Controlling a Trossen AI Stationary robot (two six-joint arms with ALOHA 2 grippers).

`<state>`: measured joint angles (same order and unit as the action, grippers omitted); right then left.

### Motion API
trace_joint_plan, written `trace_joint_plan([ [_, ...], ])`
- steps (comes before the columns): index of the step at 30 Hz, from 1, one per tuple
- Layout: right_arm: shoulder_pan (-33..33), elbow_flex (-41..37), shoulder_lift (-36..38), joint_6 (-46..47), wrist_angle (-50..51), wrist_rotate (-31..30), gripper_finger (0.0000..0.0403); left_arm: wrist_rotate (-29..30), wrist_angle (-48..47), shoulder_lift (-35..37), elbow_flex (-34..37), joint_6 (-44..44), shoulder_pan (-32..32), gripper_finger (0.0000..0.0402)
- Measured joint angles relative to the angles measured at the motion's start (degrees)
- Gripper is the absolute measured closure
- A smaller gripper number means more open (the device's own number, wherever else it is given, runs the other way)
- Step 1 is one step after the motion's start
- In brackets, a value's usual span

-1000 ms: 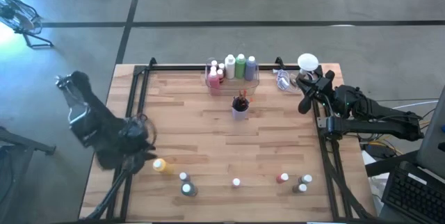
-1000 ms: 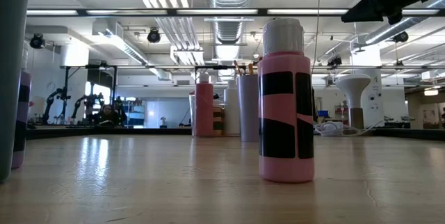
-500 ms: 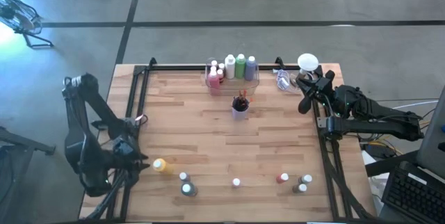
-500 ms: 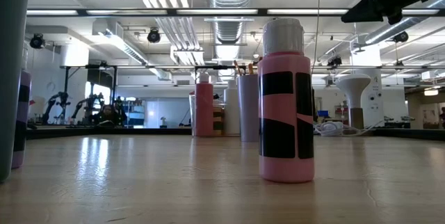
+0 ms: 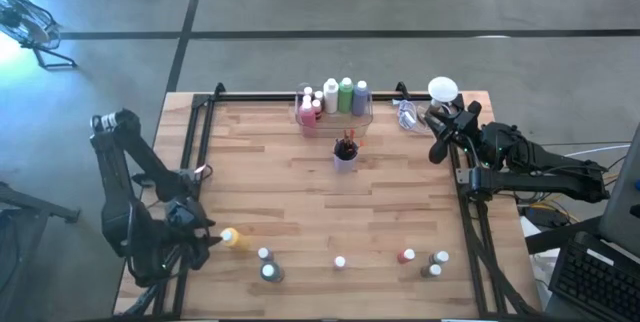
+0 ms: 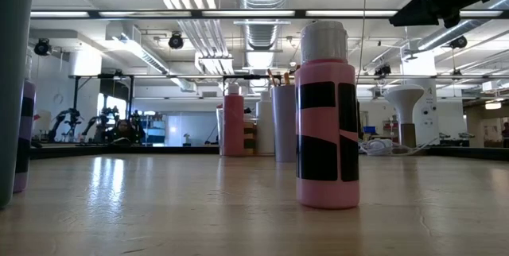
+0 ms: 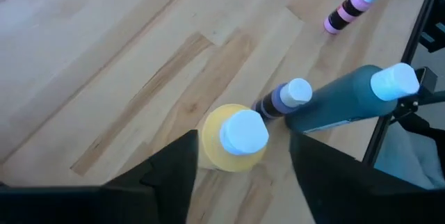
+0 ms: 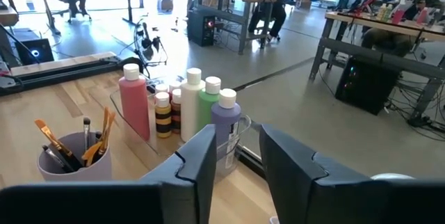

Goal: Pick & Place Paint Supplies
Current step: Put the yellow paint bottle into the transparent bin

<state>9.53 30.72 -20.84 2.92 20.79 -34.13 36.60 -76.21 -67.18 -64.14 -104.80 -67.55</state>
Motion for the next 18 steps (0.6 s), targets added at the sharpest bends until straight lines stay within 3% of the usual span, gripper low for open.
trace_joint_plan([
  [5, 0.0, 0.0, 0.0, 0.0, 0.0, 0.1, 0.0279, -0.1, 0.6, -1.0, 0.1, 2.4, 0.4, 0.0135],
  [18, 0.0, 0.0, 0.0, 0.0, 0.0, 0.1, 0.0243, -2.0, 2.6, -4.5, 0.8, 6.4, 2.7, 0.0140],
])
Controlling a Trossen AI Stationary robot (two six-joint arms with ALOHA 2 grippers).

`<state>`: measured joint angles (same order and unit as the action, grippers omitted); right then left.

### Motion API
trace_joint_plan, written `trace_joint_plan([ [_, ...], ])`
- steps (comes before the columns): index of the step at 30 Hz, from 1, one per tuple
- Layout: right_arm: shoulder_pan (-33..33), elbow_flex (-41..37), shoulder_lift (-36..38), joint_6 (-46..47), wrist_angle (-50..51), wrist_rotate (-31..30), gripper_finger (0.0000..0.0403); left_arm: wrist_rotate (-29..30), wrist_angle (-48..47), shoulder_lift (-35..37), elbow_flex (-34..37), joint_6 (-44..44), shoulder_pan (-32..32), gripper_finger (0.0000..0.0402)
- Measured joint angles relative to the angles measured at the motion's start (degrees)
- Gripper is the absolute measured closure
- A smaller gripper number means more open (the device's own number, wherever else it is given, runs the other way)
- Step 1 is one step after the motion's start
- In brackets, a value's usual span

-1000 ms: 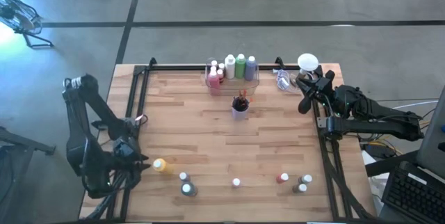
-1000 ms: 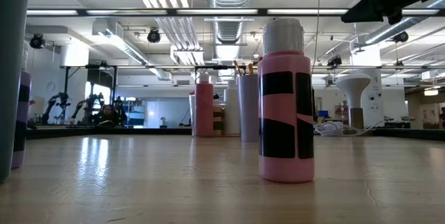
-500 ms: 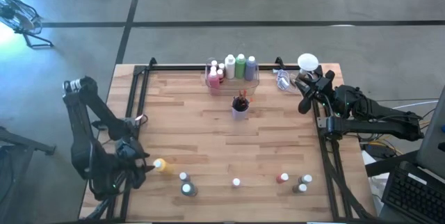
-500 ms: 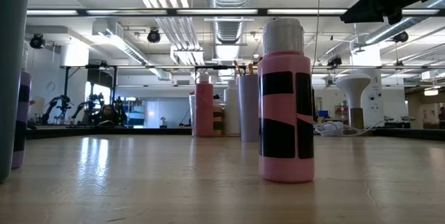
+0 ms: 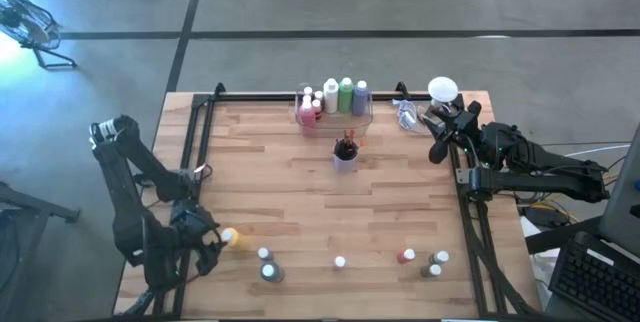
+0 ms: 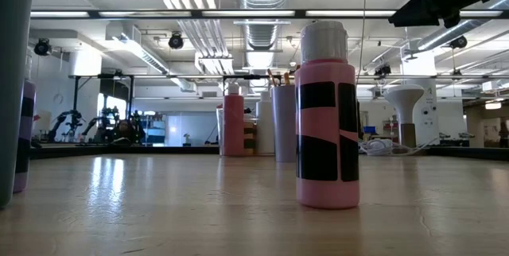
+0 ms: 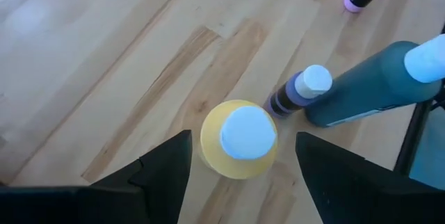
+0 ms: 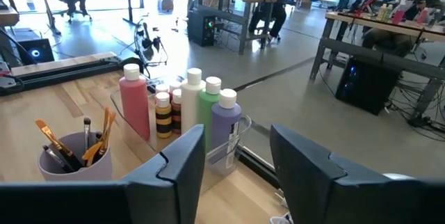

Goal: Pick & Place Paint Supplies
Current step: Put the yellow paint bottle into the transparent bin

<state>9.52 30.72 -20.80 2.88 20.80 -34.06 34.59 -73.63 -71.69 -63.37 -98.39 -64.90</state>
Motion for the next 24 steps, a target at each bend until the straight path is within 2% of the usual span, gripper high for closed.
trace_joint_plan([
  [14, 0.0, 0.0, 0.0, 0.0, 0.0, 0.0, 0.0210, -0.6, 1.5, -2.2, 2.8, 1.1, 4.0, 0.0140],
  [24, 0.0, 0.0, 0.0, 0.0, 0.0, 0.0, 0.0195, -1.2, 3.8, -2.1, 4.5, 2.2, 4.3, 0.0141],
])
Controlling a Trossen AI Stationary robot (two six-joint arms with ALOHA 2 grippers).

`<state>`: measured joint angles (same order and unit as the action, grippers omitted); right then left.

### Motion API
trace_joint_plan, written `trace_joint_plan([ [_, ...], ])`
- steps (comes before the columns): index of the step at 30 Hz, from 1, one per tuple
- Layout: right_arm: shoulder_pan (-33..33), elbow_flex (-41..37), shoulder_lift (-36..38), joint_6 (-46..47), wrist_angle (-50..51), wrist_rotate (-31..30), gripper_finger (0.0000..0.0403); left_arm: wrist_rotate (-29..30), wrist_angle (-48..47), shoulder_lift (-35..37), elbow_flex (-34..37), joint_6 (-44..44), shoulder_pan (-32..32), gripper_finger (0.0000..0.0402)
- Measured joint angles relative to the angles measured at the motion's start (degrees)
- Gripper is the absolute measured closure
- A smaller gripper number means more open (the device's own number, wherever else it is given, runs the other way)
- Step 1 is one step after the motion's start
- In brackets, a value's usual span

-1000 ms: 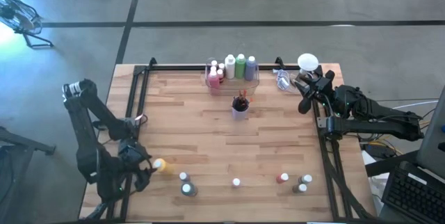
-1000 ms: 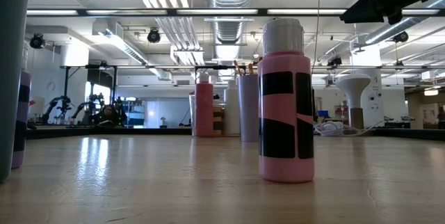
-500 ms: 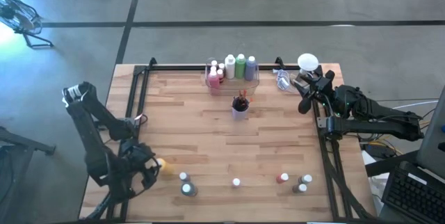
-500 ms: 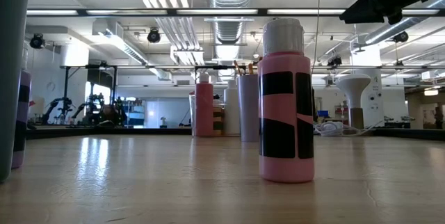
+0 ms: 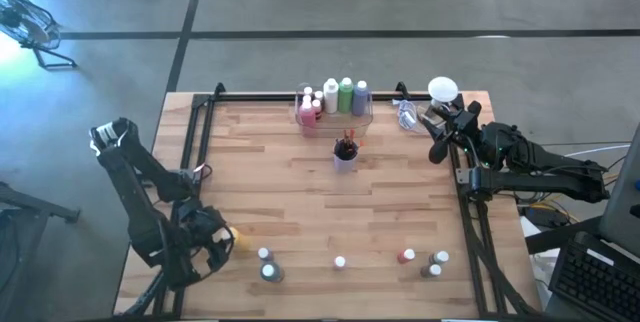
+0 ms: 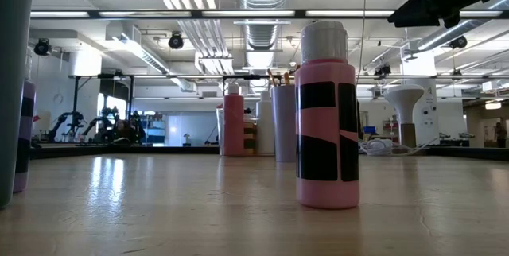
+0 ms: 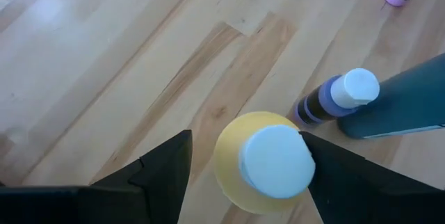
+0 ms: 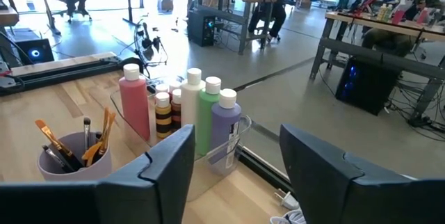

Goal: Pick & Place Paint Supplies
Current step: Put the yellow paint bottle into the transparent bin

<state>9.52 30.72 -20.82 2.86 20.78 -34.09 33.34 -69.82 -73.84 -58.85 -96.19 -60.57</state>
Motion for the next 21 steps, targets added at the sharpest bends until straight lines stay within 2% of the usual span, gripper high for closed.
trace_joint_plan([
  [6, 0.0, 0.0, 0.0, 0.0, 0.0, 0.0, 0.0187, 0.3, 0.0, 0.0, 0.0, 1.4, 0.1, 0.0169],
  [16, 0.0, 0.0, 0.0, 0.0, 0.0, 0.0, 0.0173, 0.5, -0.1, 0.0, 0.0, 3.2, 0.1, 0.0275],
  [21, 0.0, 0.0, 0.0, 0.0, 0.0, 0.0, 0.0162, 0.4, -0.1, 0.1, 0.0, 3.3, 0.1, 0.0279],
])
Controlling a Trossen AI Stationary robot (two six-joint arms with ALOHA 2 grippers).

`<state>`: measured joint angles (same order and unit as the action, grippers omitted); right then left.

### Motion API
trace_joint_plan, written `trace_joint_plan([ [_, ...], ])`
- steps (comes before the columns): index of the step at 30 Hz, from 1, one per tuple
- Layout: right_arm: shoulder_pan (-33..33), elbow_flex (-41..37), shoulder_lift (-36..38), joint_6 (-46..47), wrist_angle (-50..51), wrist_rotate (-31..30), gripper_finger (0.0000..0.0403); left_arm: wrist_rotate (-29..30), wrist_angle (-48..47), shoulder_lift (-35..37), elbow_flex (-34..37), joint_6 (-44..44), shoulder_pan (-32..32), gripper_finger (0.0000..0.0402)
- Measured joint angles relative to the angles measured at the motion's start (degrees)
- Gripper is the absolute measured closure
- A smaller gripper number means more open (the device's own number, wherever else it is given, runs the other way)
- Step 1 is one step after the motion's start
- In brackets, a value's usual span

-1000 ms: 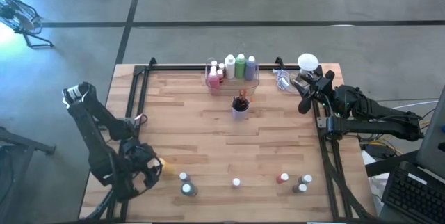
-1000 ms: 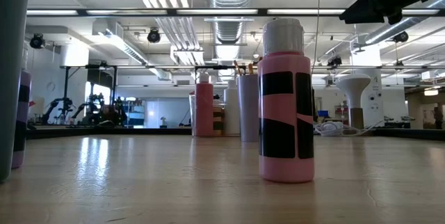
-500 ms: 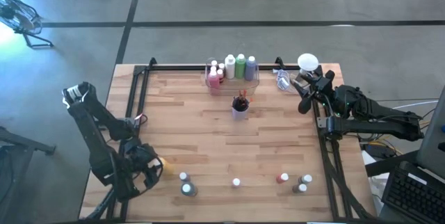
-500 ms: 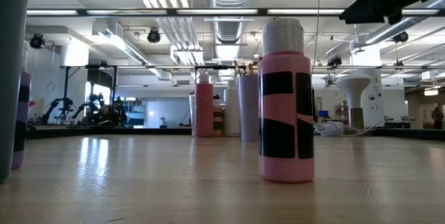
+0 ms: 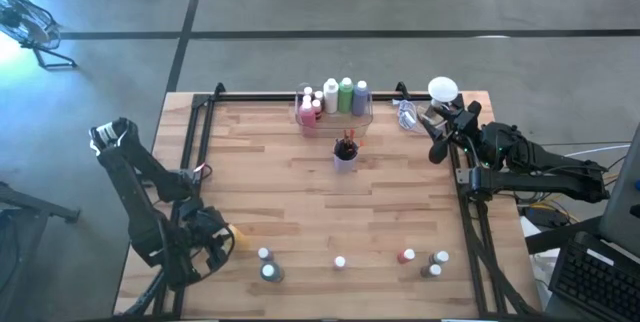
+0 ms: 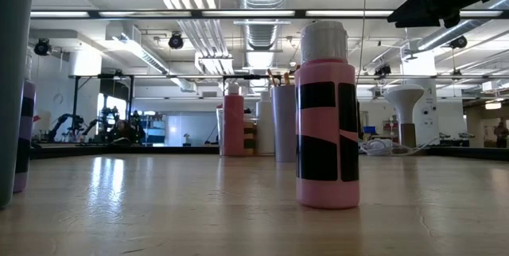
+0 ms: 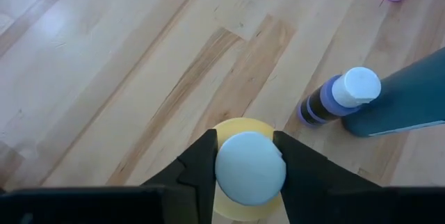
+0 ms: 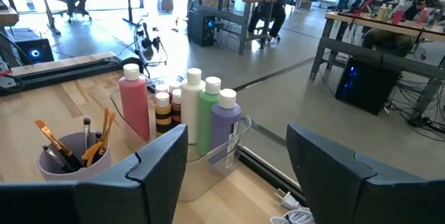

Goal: Pick & Place Paint Supplies
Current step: Put the yellow paint bottle into the transparent bin

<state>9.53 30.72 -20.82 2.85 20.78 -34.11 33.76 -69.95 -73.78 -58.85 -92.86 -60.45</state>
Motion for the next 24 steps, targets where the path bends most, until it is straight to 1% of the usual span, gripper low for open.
trace_joint_plan([
  [6, 0.0, 0.0, 0.0, 0.1, 0.0, 0.0, 0.0146, -0.2, 0.0, 0.2, 0.0, -0.2, 0.3, 0.0268],
  [11, 0.0, 0.0, 0.0, 0.1, 0.0, 0.0, 0.0131, -1.3, -0.5, 1.7, 0.0, 1.7, 2.3, 0.0278],
  [17, 0.0, 0.0, 0.0, 0.0, 0.0, 0.0, 0.0115, -0.4, -0.7, 3.6, 0.0, 8.4, 8.0, 0.0271],
  [24, 0.0, 0.0, 0.0, 0.1, 0.0, 0.0, 0.0093, -0.2, -0.7, 4.6, 0.0, 18.7, 17.1, 0.0274],
])
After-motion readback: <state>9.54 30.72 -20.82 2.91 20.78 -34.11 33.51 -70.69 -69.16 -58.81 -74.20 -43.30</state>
